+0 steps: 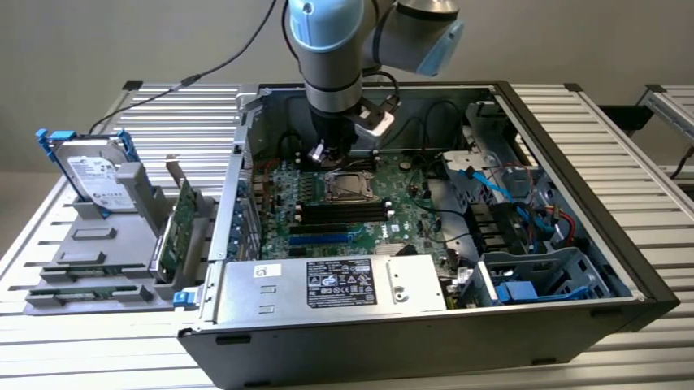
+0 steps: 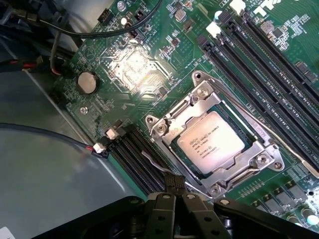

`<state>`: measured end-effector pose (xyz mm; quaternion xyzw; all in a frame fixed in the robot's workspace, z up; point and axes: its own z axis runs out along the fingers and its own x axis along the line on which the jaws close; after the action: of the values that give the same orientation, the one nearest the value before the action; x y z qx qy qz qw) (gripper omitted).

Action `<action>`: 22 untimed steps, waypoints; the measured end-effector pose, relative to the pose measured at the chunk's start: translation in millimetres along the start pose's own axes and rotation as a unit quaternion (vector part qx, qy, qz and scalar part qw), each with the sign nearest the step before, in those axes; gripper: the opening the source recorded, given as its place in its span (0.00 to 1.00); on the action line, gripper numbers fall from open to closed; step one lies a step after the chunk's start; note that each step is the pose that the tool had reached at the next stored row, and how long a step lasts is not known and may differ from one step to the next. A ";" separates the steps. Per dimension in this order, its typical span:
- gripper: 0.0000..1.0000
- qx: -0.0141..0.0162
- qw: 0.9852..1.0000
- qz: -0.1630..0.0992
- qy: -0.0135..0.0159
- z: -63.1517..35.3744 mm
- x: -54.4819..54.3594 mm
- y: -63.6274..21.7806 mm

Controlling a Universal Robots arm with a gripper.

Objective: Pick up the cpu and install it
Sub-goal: 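Install the first cpu locking lever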

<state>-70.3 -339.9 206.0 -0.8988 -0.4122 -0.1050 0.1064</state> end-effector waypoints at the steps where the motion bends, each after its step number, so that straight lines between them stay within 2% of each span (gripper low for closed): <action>1: 0.11 0.000 1.000 -0.002 -0.001 -0.1 -0.1 0.0; 6: 0.11 0.000 1.000 -0.002 -0.001 0.0 0.0 0.0; 10: 0.11 -0.001 1.000 0.004 0.000 0.0 0.0 0.0; 16: 0.11 -0.008 1.000 0.025 0.002 0.1 0.0 0.0; 22: 0.11 -0.015 0.999 0.050 0.005 0.1 0.0 0.0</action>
<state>-70.3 -339.9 205.8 -0.9190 -0.3649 -0.1102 0.1004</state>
